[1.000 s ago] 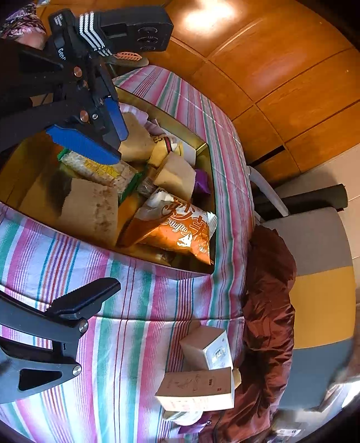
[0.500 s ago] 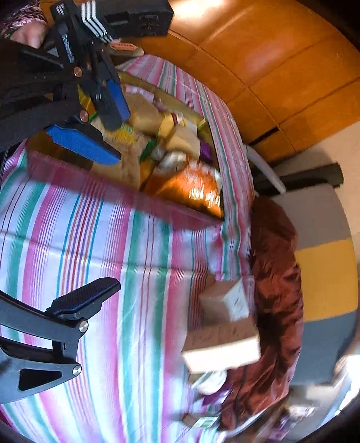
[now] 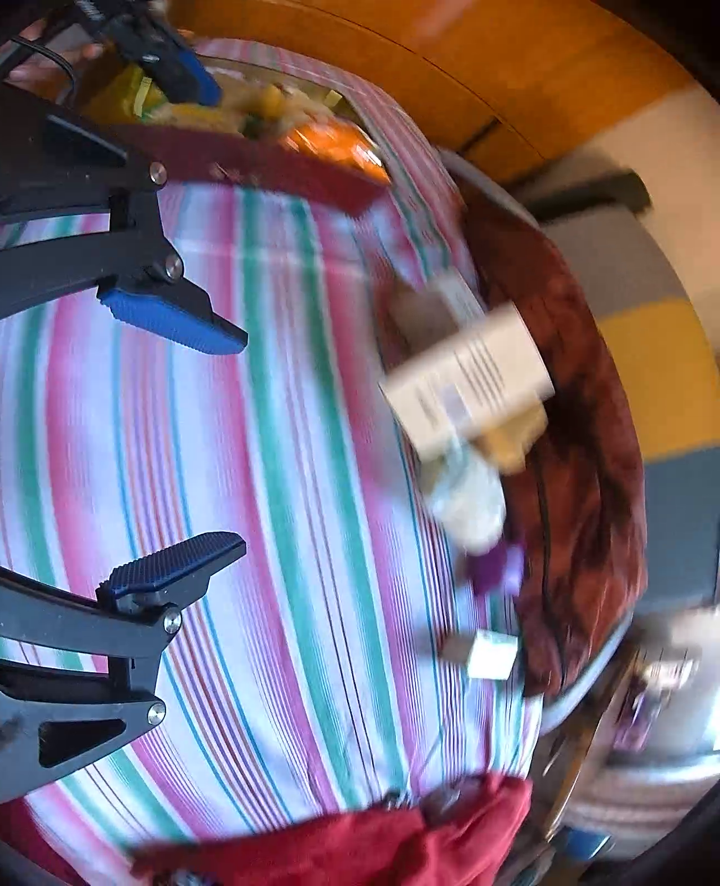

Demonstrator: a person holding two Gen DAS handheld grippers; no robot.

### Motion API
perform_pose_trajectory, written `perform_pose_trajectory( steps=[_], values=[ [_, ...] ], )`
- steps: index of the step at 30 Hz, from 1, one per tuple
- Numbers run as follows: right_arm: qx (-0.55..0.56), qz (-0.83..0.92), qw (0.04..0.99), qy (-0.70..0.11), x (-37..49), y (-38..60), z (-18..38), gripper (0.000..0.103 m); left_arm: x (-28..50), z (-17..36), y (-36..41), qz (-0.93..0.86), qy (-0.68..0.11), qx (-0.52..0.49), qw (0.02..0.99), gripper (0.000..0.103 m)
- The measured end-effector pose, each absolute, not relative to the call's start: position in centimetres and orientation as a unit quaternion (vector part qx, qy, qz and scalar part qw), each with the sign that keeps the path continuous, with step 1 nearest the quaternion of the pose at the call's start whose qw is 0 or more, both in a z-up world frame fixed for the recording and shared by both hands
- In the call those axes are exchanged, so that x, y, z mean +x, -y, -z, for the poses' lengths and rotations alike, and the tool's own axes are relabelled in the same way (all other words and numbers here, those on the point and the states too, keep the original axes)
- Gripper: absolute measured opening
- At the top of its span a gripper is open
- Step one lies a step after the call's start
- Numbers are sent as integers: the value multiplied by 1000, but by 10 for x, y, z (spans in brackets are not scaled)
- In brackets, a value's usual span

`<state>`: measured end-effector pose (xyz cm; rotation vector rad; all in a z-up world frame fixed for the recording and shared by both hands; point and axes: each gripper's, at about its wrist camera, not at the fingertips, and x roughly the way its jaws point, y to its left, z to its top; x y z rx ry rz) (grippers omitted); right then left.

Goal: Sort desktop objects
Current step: 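Grasp the green essential-oil box with the right tool while the left tool releases the cracker packet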

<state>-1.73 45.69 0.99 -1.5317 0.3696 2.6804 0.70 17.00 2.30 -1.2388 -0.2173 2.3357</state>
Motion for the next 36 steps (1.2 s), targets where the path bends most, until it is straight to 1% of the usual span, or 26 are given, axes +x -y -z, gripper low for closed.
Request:
perform_pose_trajectory(
  steps=[6, 8, 14, 18, 20, 21, 22, 23, 24, 25, 28, 31, 33, 36],
  values=[
    [-476, -868, 87, -108, -68, -517, -8, 68, -4, -24, -195, -851, 65, -457, 250, 63],
    [-468, -869, 113, -111, -89, -539, -7, 66, -8, -24, -198, -851, 61, -458, 249, 63],
    [-455, -865, 153, -148, -140, -583, 2, 65, -18, -20, -200, -852, 53, -465, 236, 63],
    [-465, -859, 157, -147, -165, -587, 16, 65, -23, -17, -202, -851, 52, -470, 228, 63],
    [-473, -855, 159, -139, -174, -588, 23, 62, -25, -16, -203, -850, 55, -472, 227, 63],
    [-477, -854, 157, -136, -177, -588, 26, 59, -27, -16, -205, -850, 56, -472, 226, 63],
    [-481, -852, 155, -134, -178, -588, 30, 52, -29, -16, -207, -850, 55, -473, 226, 63],
    [-486, -850, 151, -134, -177, -588, 33, 47, -31, -16, -209, -849, 55, -473, 228, 63],
    [-491, -848, 146, -137, -177, -589, 35, 37, -33, -17, -212, -850, 55, -471, 230, 63],
    [-498, -843, 146, -143, -174, -591, 38, 31, -35, -17, -216, -851, 52, -468, 231, 63],
    [-506, -840, 135, -141, -161, -591, 34, 31, -44, -15, -234, -848, 39, -471, 239, 63],
    [-534, -828, 125, -116, -140, -582, 32, 31, -60, -7, -256, -840, 43, -484, 240, 64],
    [-548, -819, 118, -124, -120, -576, 35, 31, -70, -4, -270, -834, 54, -493, 243, 66],
    [-530, -830, 107, -138, -96, -568, 36, 31, -89, -2, -296, -831, 63, -497, 242, 66]
  ],
)
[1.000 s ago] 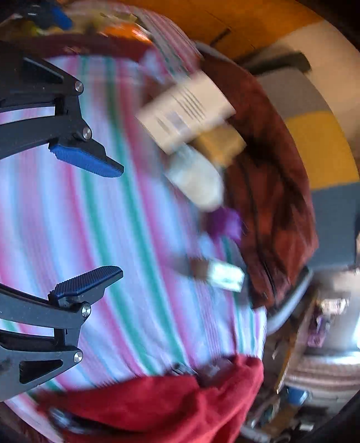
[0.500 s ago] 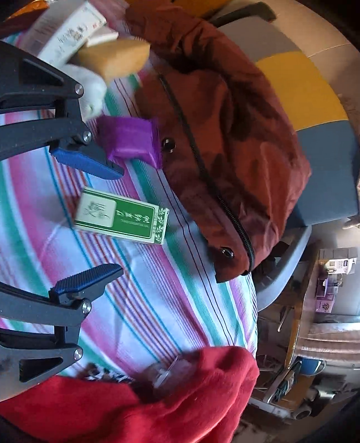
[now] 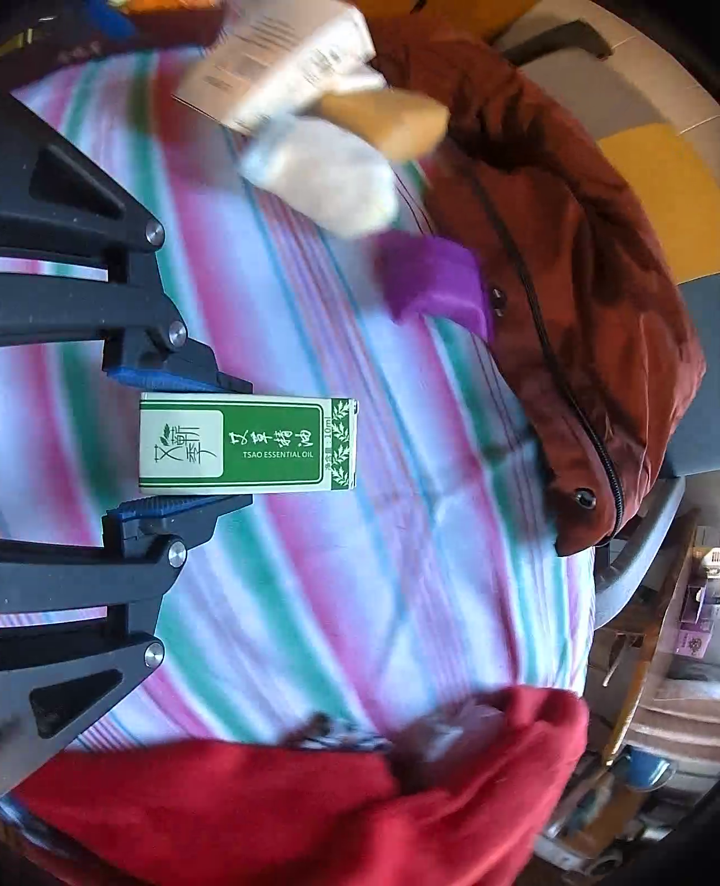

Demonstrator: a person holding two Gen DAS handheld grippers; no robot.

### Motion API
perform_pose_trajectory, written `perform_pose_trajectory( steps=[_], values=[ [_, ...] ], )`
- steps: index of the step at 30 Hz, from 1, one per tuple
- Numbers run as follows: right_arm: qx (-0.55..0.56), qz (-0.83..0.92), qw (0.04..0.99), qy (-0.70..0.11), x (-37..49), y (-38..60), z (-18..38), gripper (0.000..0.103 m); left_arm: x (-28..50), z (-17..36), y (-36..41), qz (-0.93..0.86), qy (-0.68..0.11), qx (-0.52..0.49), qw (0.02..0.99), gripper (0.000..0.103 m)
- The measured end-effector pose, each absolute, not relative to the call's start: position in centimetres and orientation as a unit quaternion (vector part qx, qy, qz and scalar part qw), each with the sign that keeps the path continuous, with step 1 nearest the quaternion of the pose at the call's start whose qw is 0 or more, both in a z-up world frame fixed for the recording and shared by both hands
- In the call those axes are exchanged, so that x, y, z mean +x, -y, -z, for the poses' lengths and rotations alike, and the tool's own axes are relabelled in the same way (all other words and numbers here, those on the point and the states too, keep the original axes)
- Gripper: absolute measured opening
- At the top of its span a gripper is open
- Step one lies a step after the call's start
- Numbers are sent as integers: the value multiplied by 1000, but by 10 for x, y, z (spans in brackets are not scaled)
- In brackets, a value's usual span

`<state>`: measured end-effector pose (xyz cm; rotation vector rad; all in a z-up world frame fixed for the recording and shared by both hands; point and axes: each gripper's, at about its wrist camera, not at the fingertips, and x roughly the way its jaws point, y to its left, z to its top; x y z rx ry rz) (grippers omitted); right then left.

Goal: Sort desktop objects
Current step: 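Grasp the green essential-oil box with the right tool while the left tool releases the cracker packet, then grasp the white printed box with the left tool while the right tool holds the green box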

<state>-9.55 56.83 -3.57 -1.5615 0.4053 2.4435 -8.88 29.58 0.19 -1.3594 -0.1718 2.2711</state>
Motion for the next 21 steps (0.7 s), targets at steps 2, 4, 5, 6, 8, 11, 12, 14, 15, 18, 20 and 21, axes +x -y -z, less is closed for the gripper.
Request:
perform_pose_trajectory(
  steps=[2, 4, 5, 6, 8, 11, 12, 14, 15, 18, 20, 21],
  values=[
    [-515, -841, 109, -126, -88, -563, 37, 31, -102, -6, -315, -833, 47, -499, 236, 66],
    [-519, -841, 108, -106, -88, -557, 36, 31, -112, -17, -324, -844, 37, -481, 235, 66],
    [-519, -843, 103, -101, -89, -555, 36, 31, -117, -27, -327, -859, 22, -462, 221, 66],
    [-519, -843, 99, -101, -89, -554, 37, 31, -123, -38, -327, -876, 15, -439, 199, 66],
    [-519, -843, 97, -105, -89, -554, 36, 31, -133, -54, -326, -897, 24, -401, 185, 72],
    [-517, -841, 86, -135, -88, -561, 34, 31, -159, -51, -336, -903, -22, -400, 157, 72],
    [-517, -840, 84, -141, -87, -563, 34, 31, -165, -46, -337, -898, -32, -411, 155, 71],
    [-516, -839, 83, -149, -86, -565, 34, 31, -168, -36, -332, -892, -41, -424, 150, 70],
    [-517, -839, 83, -150, -88, -563, 32, 31, -165, -33, -329, -890, -41, -429, 150, 69],
    [-518, -838, 83, -148, -87, -561, 30, 31, -147, -14, -320, -872, -48, -460, 162, 68],
    [-518, -838, 82, -151, -86, -560, 29, 31, -128, -4, -310, -864, -37, -471, 176, 65],
    [-518, -837, 82, -155, -85, -561, 29, 31, -115, 1, -303, -860, -20, -475, 183, 65]
  ],
)
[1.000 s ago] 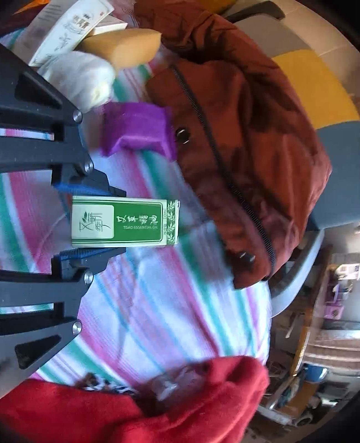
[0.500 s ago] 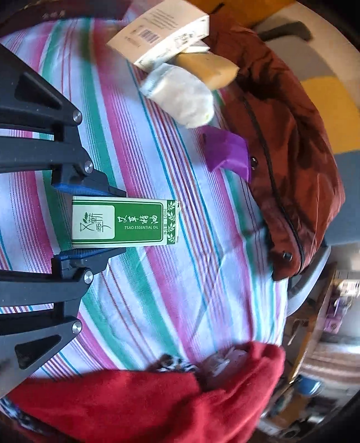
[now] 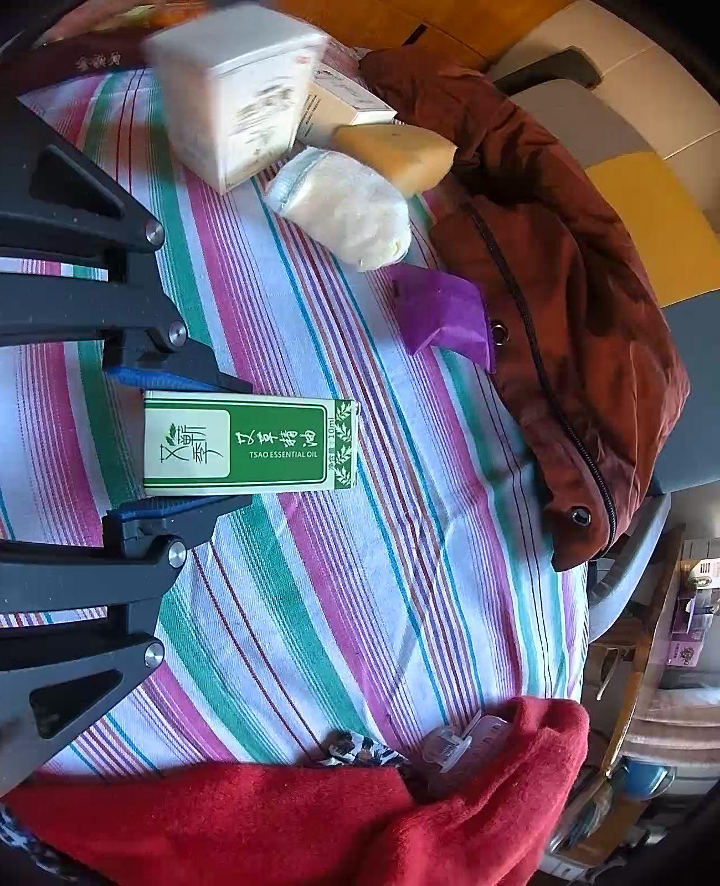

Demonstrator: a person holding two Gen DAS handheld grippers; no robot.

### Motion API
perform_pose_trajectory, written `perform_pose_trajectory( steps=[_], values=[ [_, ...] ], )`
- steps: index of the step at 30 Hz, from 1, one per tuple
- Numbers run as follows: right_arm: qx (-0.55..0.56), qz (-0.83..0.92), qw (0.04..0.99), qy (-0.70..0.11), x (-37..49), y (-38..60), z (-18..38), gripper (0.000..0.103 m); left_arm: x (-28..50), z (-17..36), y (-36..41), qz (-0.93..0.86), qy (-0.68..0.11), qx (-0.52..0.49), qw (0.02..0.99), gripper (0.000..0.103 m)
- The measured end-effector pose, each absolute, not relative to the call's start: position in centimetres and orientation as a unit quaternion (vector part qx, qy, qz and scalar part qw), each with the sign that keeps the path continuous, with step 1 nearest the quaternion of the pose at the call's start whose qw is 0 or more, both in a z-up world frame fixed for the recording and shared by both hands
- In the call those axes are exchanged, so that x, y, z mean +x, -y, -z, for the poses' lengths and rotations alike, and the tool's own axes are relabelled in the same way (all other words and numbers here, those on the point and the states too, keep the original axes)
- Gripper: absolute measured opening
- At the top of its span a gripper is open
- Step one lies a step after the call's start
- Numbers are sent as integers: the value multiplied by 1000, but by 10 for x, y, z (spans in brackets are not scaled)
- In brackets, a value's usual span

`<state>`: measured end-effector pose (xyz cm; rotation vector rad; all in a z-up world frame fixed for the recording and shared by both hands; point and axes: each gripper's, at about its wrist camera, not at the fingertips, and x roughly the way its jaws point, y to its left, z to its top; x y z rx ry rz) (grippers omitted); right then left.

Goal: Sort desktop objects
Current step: 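Grasp the white printed box with the left tool while the right tool holds the green box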

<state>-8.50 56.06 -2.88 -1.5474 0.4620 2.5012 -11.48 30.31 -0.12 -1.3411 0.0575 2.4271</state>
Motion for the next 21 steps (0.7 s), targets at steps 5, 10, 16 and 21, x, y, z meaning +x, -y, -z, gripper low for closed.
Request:
perform_pose_trajectory(
  steps=[5, 10, 16, 21],
  values=[
    [-515, -835, 86, -174, -79, -564, 26, 31, -82, 8, -293, -840, 47, -494, 221, 67],
    [-494, -844, 109, -180, -72, -578, 13, 31, -75, 1, -306, -818, 121, -506, 246, 74],
    [-476, -846, 125, -207, -65, -605, 9, 31, -76, 0, -368, -773, 132, -556, 277, 76],
    [-476, -841, 127, -222, -73, -616, 14, 31, -80, 6, -417, -763, 84, -594, 242, 77]
  ],
)
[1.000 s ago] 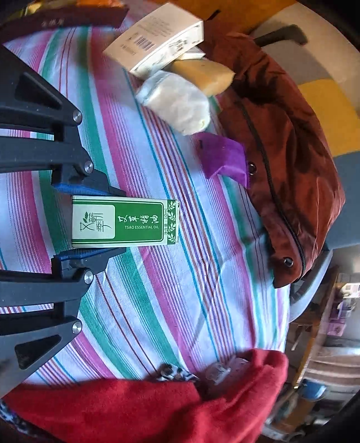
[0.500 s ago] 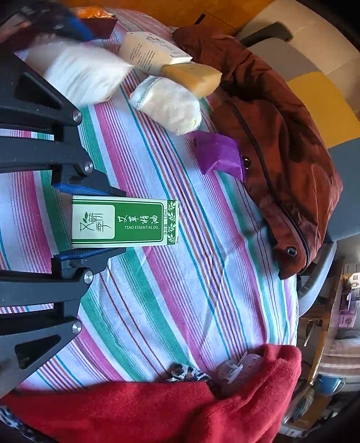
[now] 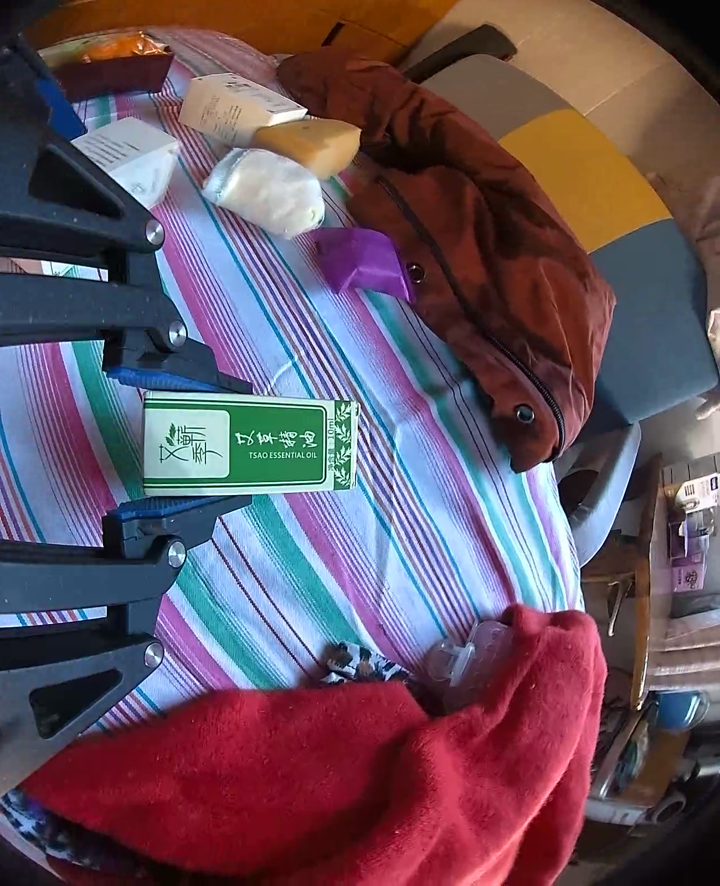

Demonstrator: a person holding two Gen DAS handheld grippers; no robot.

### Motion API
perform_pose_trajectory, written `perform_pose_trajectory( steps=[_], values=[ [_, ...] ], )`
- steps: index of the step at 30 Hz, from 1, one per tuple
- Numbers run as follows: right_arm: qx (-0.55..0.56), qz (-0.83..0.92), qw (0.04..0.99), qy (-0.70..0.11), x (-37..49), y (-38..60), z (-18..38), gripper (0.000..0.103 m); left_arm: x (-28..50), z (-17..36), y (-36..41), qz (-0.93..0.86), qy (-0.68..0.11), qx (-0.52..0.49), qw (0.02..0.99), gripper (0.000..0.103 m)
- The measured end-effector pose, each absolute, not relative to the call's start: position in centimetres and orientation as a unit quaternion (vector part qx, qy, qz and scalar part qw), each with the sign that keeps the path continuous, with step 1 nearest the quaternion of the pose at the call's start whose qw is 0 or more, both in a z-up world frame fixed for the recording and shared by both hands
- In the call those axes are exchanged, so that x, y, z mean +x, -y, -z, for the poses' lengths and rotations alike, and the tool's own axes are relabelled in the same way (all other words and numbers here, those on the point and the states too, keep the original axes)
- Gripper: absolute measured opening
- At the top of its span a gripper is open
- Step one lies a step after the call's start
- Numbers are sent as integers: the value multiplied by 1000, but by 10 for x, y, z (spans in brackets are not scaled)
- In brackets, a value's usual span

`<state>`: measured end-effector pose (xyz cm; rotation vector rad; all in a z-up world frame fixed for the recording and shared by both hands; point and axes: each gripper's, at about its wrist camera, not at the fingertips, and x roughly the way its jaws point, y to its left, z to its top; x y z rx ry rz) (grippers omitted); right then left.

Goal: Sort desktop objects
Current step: 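Grasp the white printed box with the left tool while the right tool holds the green box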

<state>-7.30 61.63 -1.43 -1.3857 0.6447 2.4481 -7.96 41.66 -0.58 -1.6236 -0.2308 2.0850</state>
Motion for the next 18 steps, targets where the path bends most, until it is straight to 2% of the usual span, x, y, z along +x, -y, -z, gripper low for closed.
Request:
perform_pose_trajectory(
  steps=[2, 4, 9, 10, 14, 16, 18],
  values=[
    [-475, -841, 126, -227, -76, -619, 18, 31, -83, 15, -422, -763, 53, -604, 224, 75],
    [-472, -842, 126, -229, -72, -620, 15, 31, -87, 20, -417, -762, 47, -604, 227, 80],
    [-468, -843, 123, -236, -72, -622, 13, 31, -97, 6, -383, -811, -27, -552, 193, 80],
    [-467, -844, 121, -236, -72, -622, 12, 31, -99, 3, -379, -814, -28, -552, 181, 76],
    [-464, -846, 121, -236, -71, -621, 10, 31, -105, -4, -368, -797, 86, -569, 183, 77],
    [-464, -845, 122, -237, -70, -621, 10, 31, -102, -2, -382, -788, 91, -582, 180, 78],
    [-465, -843, 123, -240, -69, -622, 11, 31, -99, 7, -404, -778, 61, -601, 174, 78]
  ],
)
